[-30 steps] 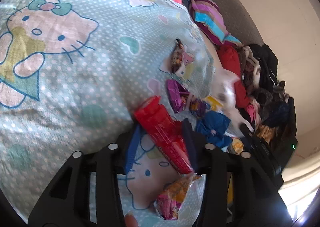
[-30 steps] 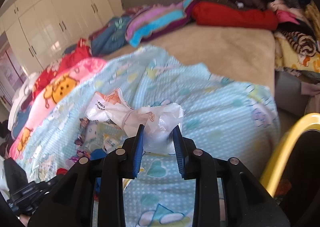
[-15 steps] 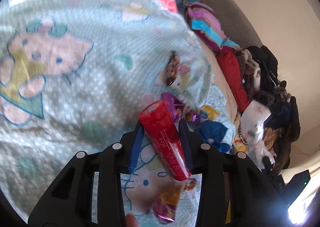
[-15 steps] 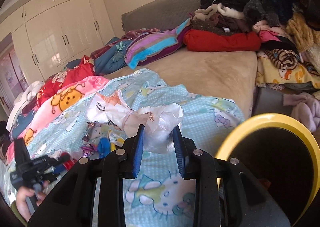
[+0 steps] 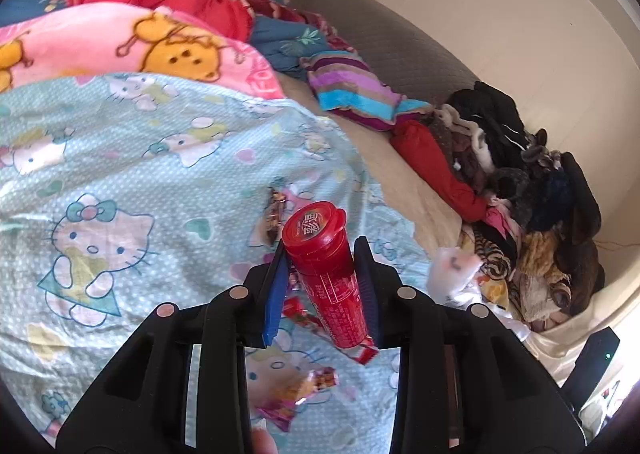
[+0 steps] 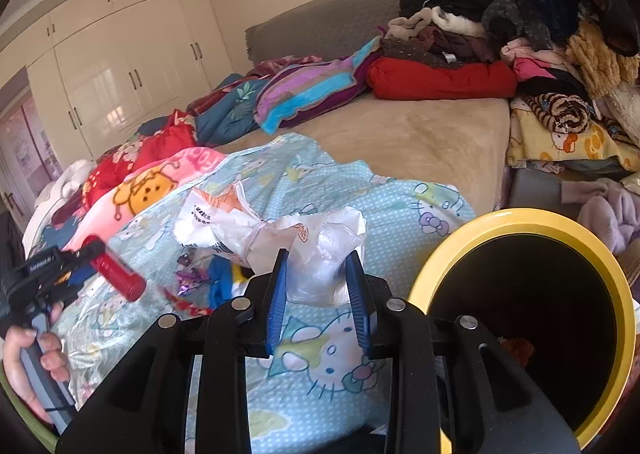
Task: Collect trash
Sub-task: 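Lift the red tube with the left tool while the right tool carries the white bag over the bin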
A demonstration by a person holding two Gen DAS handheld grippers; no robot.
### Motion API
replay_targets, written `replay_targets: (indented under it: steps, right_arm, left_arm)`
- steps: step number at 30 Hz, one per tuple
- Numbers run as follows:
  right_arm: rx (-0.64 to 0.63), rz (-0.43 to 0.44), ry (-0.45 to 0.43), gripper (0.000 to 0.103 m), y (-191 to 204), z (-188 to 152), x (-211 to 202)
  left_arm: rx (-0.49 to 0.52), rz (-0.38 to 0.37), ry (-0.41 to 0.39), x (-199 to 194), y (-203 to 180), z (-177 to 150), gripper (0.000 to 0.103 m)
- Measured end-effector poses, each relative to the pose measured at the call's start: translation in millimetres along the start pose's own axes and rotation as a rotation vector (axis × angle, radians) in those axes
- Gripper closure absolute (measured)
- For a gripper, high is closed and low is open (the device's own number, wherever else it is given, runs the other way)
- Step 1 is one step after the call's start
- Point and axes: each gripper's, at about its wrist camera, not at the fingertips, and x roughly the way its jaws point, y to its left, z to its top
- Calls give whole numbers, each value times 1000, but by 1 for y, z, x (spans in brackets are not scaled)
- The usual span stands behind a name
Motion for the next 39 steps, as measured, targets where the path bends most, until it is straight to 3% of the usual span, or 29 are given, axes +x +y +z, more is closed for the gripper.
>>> replay_targets:
  steps: [17, 39]
  right_arm:
    - [-33, 44, -31, 76, 17, -5, -32]
    - [34, -36, -97, 76, -34, -5, -81]
  left_arm:
    - [131, -64, -44, -25, -57, -4, 79]
    - [309, -165, 1, -30, -135, -42, 79]
